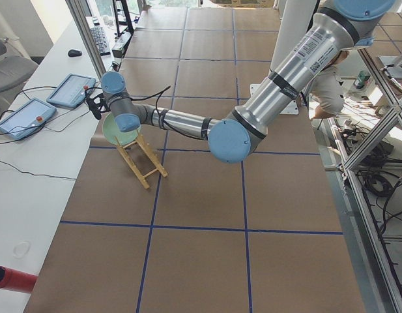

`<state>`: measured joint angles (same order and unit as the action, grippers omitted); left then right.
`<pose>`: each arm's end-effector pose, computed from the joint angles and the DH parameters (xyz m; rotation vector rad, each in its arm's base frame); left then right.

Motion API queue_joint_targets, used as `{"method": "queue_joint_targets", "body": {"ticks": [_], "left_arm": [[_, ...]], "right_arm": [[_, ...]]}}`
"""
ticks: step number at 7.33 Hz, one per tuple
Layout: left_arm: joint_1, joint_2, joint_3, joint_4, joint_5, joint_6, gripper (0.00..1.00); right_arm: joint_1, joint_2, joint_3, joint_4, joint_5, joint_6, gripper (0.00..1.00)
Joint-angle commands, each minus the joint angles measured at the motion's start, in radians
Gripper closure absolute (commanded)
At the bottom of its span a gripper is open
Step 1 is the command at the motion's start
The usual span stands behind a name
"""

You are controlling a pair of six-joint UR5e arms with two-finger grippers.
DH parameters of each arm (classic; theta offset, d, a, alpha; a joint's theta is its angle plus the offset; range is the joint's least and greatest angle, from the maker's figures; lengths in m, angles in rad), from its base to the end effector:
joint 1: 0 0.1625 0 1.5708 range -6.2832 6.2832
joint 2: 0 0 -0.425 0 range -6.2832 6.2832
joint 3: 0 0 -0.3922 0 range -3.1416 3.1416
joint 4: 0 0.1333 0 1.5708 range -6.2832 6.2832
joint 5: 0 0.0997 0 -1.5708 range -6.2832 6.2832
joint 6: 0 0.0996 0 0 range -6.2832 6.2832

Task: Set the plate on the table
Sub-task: 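Close the left gripper on the rim of the pale green plate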

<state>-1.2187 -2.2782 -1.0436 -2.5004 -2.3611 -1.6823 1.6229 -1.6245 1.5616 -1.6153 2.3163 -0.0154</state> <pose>0.2066 -0.7435 0.3571 -0.0497 1.2835 -0.7112 0.0896 -0.4558 0.6950 -0.0772 -0.7479 0.0750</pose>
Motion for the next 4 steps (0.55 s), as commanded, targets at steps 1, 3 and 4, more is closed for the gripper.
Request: {"method": "queue_joint_targets", "body": {"ticks": [1, 3, 4], "left_arm": [[-0.001, -0.015, 0.000, 0.000, -0.003, -0.037, 1.00], [-0.005, -0.046, -0.022, -0.003, -0.003, -0.114, 1.00], [-0.012, -0.046, -0.068, -0.005, -0.003, -0.153, 1.00]], "right_arm": [[0.000, 0.000, 0.000, 0.000, 0.000, 0.000, 0.00], [0.000, 0.000, 0.000, 0.000, 0.000, 0.000, 0.00], [0.000, 0.000, 0.000, 0.000, 0.000, 0.000, 0.00]]}}
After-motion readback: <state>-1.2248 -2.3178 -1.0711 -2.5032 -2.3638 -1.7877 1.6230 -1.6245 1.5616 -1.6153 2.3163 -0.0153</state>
